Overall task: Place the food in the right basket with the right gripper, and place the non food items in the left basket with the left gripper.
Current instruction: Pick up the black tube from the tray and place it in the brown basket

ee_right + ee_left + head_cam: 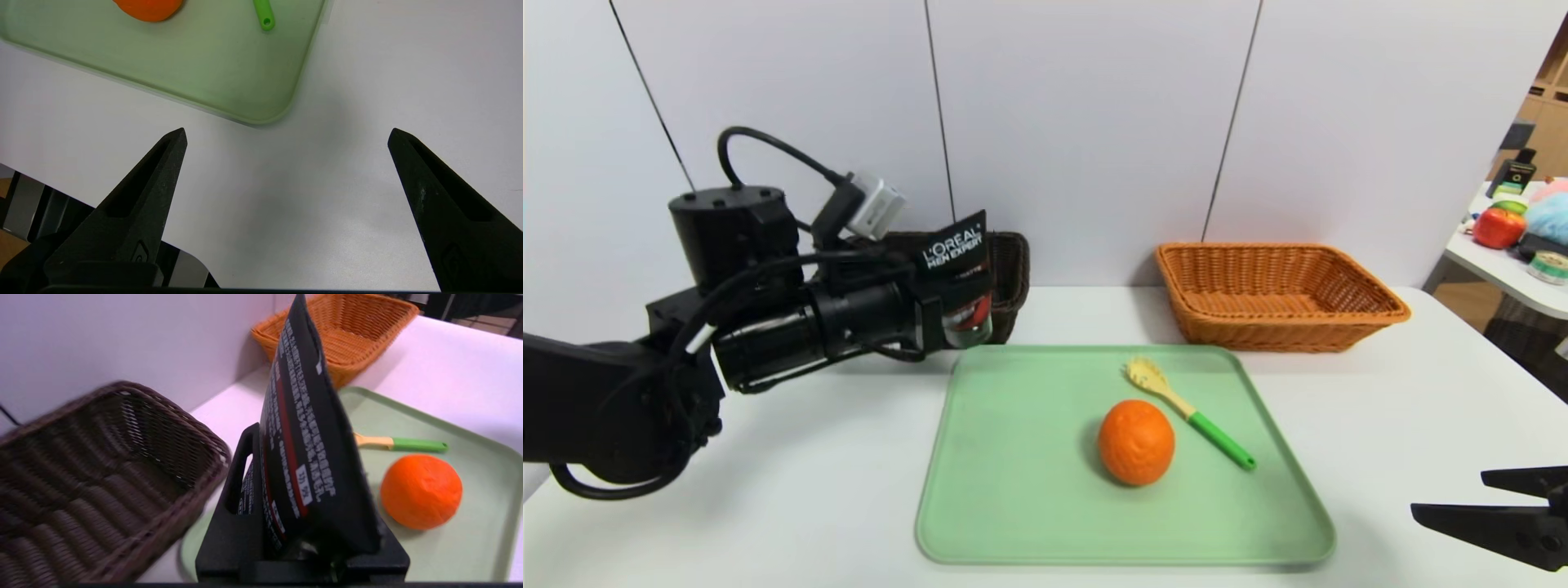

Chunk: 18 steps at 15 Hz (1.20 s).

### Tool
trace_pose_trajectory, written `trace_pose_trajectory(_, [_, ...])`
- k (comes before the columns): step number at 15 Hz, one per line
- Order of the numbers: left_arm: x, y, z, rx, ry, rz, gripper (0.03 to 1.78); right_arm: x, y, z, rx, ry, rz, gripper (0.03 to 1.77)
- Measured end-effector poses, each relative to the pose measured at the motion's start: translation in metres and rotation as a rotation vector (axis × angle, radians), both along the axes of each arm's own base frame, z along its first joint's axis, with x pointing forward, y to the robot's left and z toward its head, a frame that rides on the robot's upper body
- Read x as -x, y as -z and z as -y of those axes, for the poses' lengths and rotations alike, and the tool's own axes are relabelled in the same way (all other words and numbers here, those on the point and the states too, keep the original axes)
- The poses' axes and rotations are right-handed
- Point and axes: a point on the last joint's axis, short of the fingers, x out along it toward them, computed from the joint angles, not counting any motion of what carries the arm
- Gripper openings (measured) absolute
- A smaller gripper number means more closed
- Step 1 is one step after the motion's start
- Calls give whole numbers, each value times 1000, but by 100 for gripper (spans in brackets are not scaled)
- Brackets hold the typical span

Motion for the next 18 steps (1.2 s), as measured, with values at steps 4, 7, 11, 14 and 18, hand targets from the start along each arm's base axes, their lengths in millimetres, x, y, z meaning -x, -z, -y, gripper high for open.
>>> trace_pose_trajectory(4, [-38, -23, -29, -10, -125, -12, 38, 0, 1, 0, 2, 1, -4, 170])
trace_pose_trajectory(7, [-72, -20, -45, -11, -190, -5, 38, 0, 1, 0, 4, 3, -4, 170])
trace_pose_trajectory(11, [-107, -1, -51, -26, -222, -21, 38, 0, 5, 0, 6, 4, -20, 170])
trace_pose_trajectory(14, [-132, 16, -53, -32, -237, -36, 38, 1, 8, 0, 6, 4, -30, 170])
trace_pose_trajectory(18, [-161, 37, -55, -36, -250, -52, 38, 1, 11, 0, 5, 3, -40, 170])
